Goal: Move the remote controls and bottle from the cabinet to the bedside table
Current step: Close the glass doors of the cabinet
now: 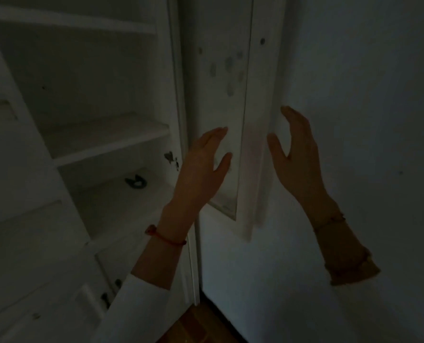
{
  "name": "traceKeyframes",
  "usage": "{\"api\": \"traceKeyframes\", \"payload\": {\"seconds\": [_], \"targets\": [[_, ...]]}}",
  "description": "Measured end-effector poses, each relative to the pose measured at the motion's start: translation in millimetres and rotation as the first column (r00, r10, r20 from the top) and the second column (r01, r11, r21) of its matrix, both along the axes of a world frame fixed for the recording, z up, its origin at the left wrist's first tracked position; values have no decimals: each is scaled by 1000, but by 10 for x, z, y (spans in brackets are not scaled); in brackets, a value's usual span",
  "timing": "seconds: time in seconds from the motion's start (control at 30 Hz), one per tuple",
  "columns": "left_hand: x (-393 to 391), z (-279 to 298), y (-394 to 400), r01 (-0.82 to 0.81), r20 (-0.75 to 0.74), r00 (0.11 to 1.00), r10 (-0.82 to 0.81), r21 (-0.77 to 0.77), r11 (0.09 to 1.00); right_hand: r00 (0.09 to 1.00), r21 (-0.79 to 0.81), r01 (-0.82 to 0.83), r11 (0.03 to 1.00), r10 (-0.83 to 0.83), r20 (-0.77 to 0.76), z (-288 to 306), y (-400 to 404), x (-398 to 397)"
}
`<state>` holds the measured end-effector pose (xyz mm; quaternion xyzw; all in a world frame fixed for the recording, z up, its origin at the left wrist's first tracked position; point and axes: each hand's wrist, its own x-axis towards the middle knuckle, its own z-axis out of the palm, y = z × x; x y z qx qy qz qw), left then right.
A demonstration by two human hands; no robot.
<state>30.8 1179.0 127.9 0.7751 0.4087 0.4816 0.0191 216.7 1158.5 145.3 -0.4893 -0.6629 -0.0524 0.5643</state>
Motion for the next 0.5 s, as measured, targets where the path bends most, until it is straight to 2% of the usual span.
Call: {"api": "traceKeyframes", "payload": {"seconds": [0.2,0.33,0.5], "targets": [[345,134,469,43,-14,999,-43,18,999,1000,16,-4,1000,5,-30,376,547,72],[431,103,646,27,-46,999,-27,17,999,998,-55,-4,998,1,-62,471,765,33],[459,79,746,51,-30,998,-50,41,998,993,-8,-37,999,36,-111,490,850,-20]]}}
